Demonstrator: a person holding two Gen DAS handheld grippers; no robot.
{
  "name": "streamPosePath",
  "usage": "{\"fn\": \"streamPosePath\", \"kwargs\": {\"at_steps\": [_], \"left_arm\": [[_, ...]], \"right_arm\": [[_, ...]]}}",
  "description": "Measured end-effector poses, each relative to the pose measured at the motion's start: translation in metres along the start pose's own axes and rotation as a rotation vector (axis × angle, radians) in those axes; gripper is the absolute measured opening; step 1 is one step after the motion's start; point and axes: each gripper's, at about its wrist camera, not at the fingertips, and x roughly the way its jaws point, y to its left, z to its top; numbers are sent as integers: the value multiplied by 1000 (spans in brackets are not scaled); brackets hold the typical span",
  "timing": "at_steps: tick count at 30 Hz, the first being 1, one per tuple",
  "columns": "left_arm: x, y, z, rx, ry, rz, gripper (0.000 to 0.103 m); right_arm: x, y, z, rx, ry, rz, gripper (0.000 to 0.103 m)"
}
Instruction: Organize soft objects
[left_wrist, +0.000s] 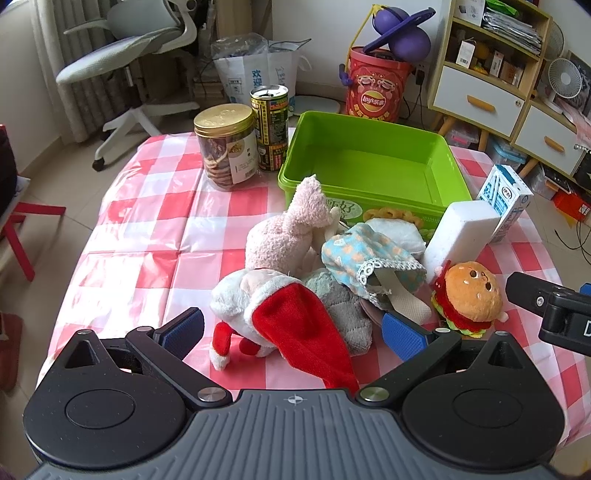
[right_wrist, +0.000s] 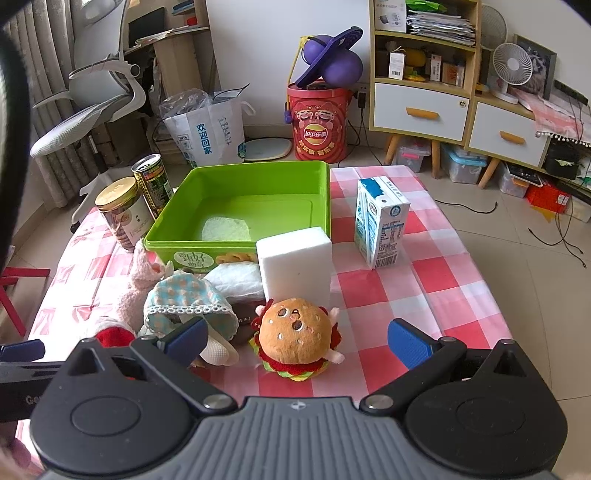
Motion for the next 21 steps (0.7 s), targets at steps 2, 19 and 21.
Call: {"fn": "streamPosePath", "kwargs": {"at_steps": [2, 19, 21], "left_arm": [[0, 0, 0, -1, 1, 0, 98], [12, -1, -2, 4, 22, 16, 98], [14, -1, -3, 8, 20, 24, 98]], "right_arm": [[0, 0, 0, 0, -1, 0, 81], [6, 0, 0, 8, -1, 8, 81], [8, 0, 0, 6, -8, 2, 81]]}}
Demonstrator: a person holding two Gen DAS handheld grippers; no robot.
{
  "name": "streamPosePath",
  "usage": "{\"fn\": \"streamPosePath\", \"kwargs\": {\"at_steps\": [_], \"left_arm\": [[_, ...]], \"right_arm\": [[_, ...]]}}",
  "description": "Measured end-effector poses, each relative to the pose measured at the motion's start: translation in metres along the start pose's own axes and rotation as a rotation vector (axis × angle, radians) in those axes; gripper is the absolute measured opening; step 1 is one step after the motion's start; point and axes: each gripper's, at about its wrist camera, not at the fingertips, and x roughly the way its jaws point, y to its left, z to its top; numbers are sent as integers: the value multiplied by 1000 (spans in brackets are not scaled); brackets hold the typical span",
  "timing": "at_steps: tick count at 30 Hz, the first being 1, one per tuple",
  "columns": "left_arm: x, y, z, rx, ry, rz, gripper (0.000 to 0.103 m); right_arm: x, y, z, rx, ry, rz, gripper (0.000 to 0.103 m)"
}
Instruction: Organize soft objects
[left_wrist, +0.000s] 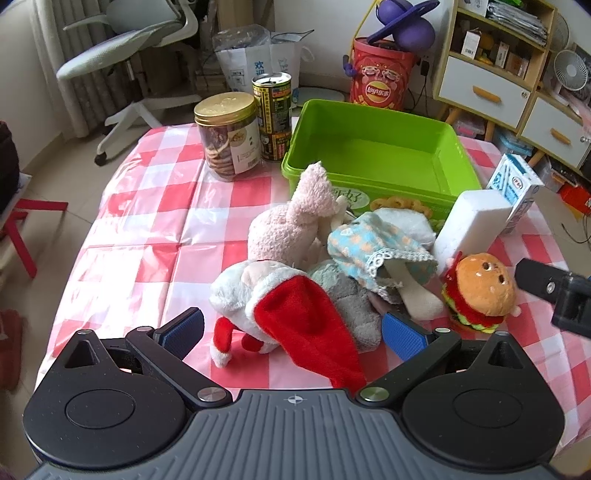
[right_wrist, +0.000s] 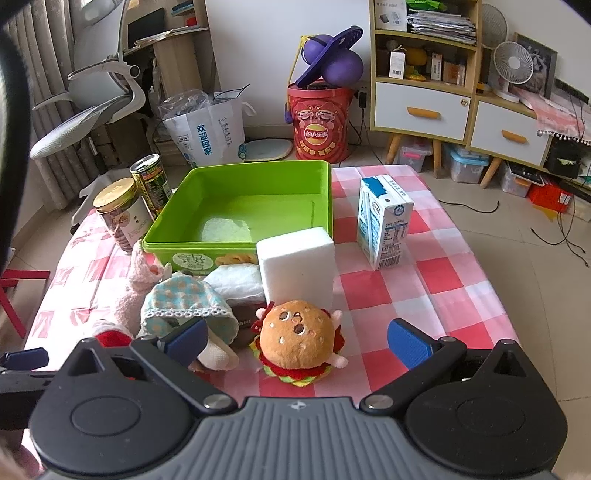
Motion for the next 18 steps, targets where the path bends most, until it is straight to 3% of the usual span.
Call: {"fn": "streamPosePath", "kwargs": {"at_steps": [7, 13, 18], "left_arm": [[5, 23, 5, -63, -34, -65, 98], [12, 55, 13, -114, -45, -192, 98], [25, 75, 13, -131, 6, -228, 92]], "right_arm": [[13, -17, 8, 46, 0, 26, 81], [39, -38, 7, 147, 110, 149, 81], [58, -52, 4, 248, 197, 244, 81]]}}
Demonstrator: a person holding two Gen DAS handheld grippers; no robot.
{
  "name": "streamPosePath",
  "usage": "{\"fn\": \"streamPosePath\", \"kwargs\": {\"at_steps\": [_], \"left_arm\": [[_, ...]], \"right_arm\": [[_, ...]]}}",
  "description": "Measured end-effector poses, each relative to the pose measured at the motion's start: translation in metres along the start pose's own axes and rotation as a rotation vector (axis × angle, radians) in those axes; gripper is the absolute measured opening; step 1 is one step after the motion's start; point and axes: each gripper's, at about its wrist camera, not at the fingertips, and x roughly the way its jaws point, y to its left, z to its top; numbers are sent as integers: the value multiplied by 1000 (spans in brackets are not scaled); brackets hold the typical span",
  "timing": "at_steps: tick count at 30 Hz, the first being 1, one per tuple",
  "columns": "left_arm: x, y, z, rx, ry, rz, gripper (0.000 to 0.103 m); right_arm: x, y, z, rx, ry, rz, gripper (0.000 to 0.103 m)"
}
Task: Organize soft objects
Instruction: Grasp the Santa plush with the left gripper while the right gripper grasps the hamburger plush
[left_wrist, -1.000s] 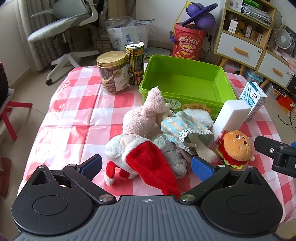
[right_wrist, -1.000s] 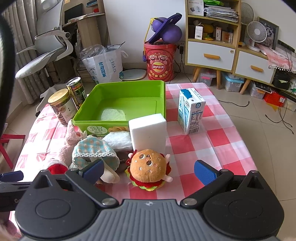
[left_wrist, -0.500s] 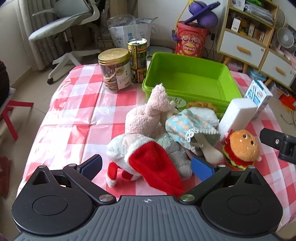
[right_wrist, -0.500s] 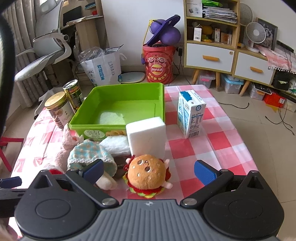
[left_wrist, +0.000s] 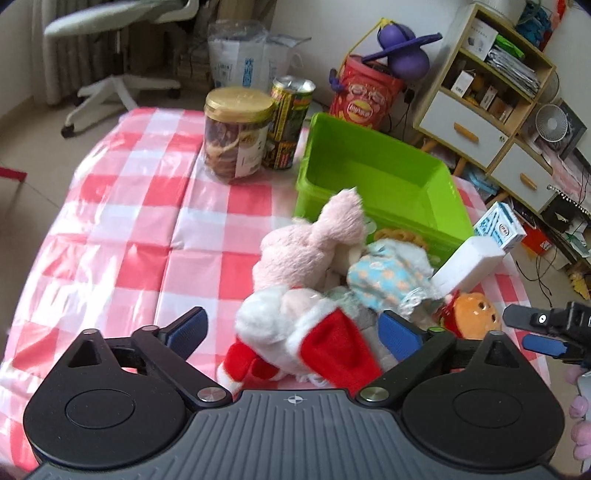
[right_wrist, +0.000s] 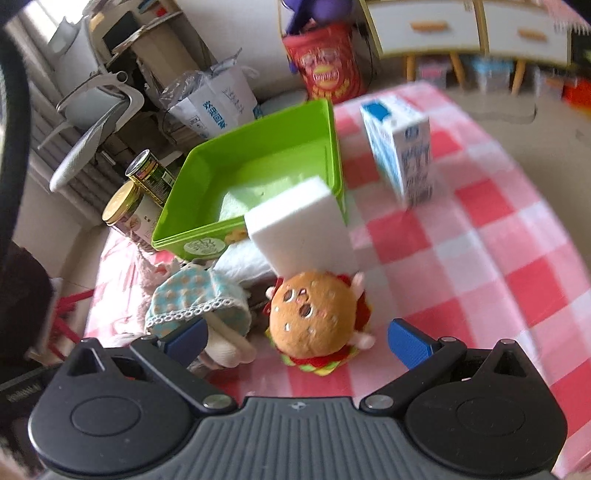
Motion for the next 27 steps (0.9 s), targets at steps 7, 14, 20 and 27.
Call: {"fn": "streamPosePath", "kwargs": {"at_steps": [7, 14, 20, 27], "left_arm": [[14, 33, 5, -123, 53, -87, 83], [27, 46, 3, -252, 118, -192, 68], [31, 43, 3, -255, 123, -193, 60], [32, 44, 4, -255, 126, -190, 54]], "right_arm": [[23, -17, 2, 130, 49, 26, 80], [40, -33, -1, 280, 105, 74, 67], [43, -37, 0, 297, 95, 64, 54], [46, -42, -2, 309, 103, 82, 37]]}}
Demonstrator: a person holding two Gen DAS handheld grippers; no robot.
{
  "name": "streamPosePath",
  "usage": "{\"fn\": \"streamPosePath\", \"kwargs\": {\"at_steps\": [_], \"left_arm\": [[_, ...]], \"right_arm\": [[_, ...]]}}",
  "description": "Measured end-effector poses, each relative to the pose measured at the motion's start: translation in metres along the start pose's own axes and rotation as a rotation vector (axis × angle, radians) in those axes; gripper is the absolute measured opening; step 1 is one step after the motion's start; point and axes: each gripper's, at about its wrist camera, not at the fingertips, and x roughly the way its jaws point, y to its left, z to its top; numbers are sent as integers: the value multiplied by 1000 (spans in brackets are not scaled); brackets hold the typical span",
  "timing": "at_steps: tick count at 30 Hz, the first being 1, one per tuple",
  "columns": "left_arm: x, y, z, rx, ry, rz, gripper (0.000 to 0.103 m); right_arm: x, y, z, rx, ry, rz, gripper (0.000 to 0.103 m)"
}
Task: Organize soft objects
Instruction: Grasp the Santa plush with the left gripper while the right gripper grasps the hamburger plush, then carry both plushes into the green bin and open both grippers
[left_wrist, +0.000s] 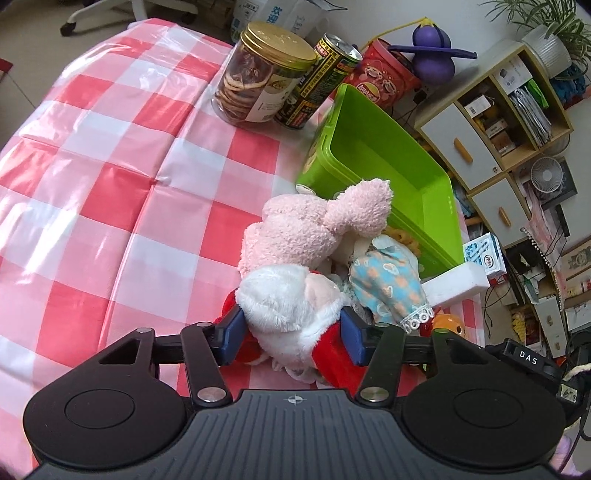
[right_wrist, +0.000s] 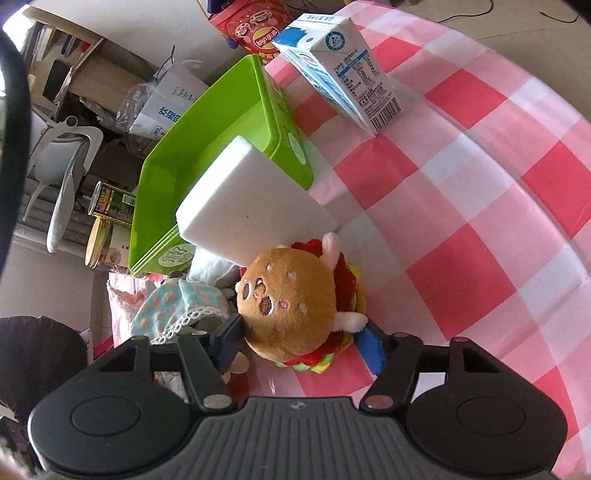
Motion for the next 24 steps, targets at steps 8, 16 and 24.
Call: {"fn": "streamPosePath", "kwargs": {"at_steps": [8, 16, 24], "left_arm": [[-4, -3, -1, 6, -11, 12, 49], [-17, -6, -3, 15, -39, -8, 48], [-39, -12, -3, 10, -95, -62, 48]], "right_arm": [[-7, 3, -2, -21, -20, 8, 27], [-21, 5, -7, -8, -11, 58, 26], [-50, 18, -17, -9, -58, 135, 26]]}}
